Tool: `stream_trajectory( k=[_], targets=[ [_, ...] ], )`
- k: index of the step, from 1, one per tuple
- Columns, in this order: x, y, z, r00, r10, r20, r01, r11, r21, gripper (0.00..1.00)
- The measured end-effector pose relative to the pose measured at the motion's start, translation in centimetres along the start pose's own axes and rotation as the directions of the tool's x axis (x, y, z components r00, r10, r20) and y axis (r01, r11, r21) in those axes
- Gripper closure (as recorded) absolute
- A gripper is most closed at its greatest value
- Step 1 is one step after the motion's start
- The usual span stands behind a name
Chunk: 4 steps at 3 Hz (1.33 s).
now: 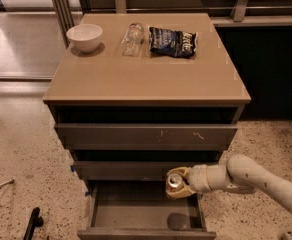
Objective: Pick coke can from bottom drawer and place on counter
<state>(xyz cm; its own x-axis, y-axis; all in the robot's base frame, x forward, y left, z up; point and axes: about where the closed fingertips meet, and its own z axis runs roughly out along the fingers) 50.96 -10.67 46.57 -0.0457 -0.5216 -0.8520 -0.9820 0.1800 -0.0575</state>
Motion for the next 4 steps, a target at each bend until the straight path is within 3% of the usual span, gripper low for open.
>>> stream_trajectory(
  k=[1,2,3,4],
  targets=[
    [0.0,0.0,0.0,1.0,0.0,0.0,0.0,1.0,0.0,1.0],
    [-3.6,-0.1,-2.5,1.0,0.009,0.001,-0.009,1.0,-0.001,1.0],
    [-10.5,0.2,-6.6,0.999,0.034,0.009,-0.034,0.9994,-0.005,1.0],
    [-20.4,0.0,-11.8,0.999,0.034,0.023,-0.035,0.9994,0.006,1.0]
  ],
)
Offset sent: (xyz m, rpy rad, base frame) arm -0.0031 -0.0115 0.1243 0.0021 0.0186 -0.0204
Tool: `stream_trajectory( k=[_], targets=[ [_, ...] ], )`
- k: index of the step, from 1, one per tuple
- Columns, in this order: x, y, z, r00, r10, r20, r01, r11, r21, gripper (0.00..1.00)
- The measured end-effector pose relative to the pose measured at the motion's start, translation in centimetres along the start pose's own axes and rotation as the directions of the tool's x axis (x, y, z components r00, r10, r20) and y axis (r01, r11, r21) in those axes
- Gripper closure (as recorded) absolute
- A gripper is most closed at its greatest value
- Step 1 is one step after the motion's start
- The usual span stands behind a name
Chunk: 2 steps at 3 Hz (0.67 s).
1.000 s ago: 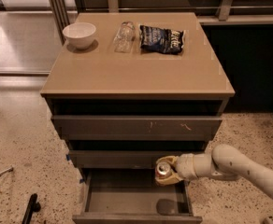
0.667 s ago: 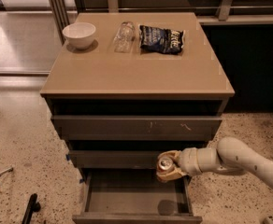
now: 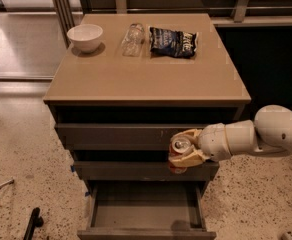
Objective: Pick coke can from bottom drawer and place on counter
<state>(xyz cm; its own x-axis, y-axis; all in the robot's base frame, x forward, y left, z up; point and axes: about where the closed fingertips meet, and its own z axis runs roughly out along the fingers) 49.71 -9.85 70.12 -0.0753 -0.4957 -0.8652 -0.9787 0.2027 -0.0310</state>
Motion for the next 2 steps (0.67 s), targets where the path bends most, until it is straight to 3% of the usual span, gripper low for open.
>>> stream_trajectory(
  k=[1,2],
  targets=[
    [0.0,0.0,0.0,1.0,0.0,0.0,0.0,1.0,0.0,1.0],
    [-2.4,-0.4,-1.4,1.0,0.017,0.014,-0.017,0.9998,-0.008,1.0]
  ],
)
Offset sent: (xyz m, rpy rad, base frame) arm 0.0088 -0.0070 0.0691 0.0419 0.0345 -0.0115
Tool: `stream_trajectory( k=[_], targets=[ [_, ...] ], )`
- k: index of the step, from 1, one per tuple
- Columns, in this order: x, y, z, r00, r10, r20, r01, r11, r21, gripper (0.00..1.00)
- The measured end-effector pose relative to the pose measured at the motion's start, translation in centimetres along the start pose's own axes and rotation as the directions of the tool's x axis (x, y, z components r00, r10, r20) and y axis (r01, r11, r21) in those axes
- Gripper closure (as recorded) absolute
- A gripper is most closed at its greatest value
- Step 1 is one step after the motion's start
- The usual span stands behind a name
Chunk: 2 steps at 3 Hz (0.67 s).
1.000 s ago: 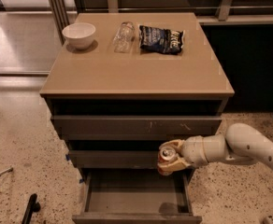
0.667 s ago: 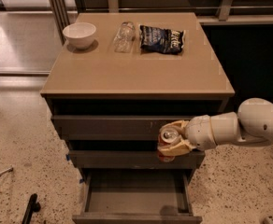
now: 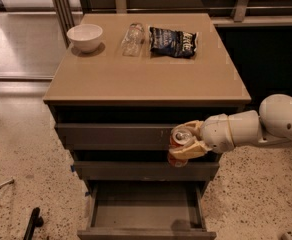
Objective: Pick coke can from bottom drawer and place on counter
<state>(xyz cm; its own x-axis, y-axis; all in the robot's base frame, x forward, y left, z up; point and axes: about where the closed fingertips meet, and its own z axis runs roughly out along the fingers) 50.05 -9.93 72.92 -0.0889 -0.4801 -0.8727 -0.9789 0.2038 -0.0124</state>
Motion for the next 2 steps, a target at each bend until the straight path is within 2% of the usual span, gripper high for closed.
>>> stream_trajectory(
  k=[1,2],
  targets=[
    [-5.4,-1.2,-3.3,1.0,0.023,0.003,-0.023,0.9995,-0.022,1.0],
    [-12.0,-2.5,-7.3,0.998,0.062,0.011,-0.061,0.9963,-0.06,1.0]
  ],
)
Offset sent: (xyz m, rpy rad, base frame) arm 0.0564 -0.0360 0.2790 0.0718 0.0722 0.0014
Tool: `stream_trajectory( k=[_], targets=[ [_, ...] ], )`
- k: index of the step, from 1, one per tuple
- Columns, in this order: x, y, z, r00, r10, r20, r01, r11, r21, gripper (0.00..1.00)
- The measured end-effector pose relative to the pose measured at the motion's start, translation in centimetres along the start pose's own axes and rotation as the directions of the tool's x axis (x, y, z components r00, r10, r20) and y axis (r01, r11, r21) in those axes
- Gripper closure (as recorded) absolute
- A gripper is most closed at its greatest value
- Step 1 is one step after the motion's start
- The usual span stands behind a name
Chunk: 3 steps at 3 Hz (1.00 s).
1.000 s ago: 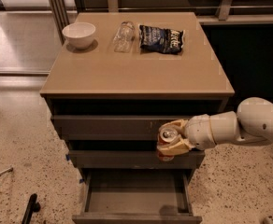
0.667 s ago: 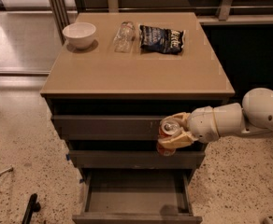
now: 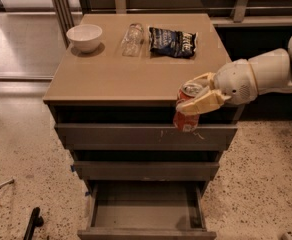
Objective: Pick coke can from bottom drawer and place on counter
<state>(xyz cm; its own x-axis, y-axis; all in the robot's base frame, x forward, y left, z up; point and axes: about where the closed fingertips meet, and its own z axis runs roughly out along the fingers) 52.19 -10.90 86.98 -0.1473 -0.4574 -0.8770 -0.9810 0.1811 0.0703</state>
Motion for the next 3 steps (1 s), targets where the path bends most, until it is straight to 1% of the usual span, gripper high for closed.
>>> stream_trajectory(
  k=[1,2,3],
  targets=[
    [-2.59,-0.66,-2.25,1.0,-0.016,0.014,0.016,0.9998,0.014,1.0],
    [-2.61,-0.68,-2.23,1.0,-0.017,0.014,0.016,0.9998,0.015,1.0],
    [-3.23,-1.48,-2.5,1.0,-0.005,0.012,0.005,0.9998,0.021,1.0]
  ],
)
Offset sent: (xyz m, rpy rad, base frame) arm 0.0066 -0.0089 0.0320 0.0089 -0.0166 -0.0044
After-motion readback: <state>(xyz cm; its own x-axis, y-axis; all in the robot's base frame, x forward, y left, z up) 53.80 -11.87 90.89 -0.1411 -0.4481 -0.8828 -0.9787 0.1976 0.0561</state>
